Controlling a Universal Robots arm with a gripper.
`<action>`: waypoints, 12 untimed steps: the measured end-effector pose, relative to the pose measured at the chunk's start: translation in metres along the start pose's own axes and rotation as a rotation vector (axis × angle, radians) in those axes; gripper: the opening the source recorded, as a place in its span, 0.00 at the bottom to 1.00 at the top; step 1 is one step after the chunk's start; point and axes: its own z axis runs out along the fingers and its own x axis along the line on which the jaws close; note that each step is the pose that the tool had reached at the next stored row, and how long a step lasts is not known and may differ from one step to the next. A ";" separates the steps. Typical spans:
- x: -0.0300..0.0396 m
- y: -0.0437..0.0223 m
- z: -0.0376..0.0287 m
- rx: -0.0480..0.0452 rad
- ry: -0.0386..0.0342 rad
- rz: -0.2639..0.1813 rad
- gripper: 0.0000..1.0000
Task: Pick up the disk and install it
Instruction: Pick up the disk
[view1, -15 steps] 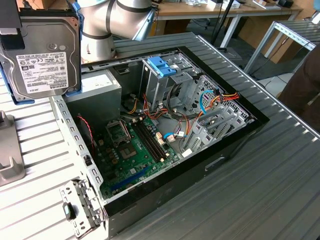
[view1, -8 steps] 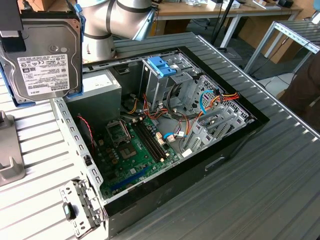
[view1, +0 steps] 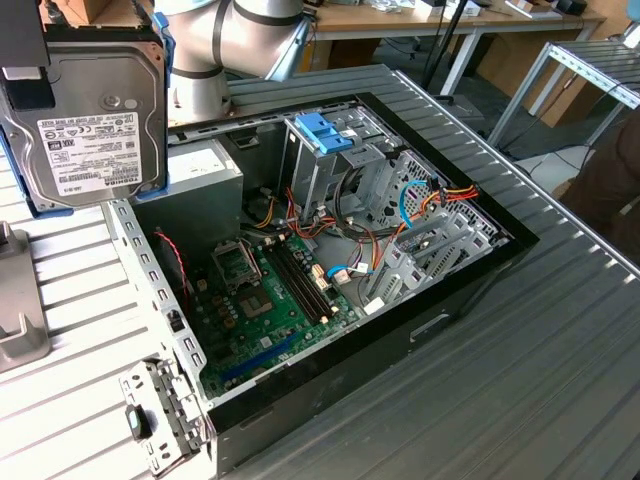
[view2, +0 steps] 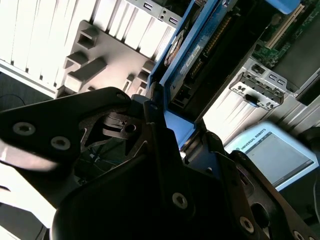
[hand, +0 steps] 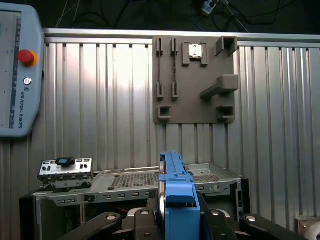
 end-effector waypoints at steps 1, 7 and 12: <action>0.0004 0.0000 -0.0001 0.0000 0.0000 0.000 0.37; 0.0030 -0.0004 -0.0003 0.0000 0.0000 0.000 0.37; 0.0055 -0.0008 -0.0006 0.0000 0.0000 0.000 0.37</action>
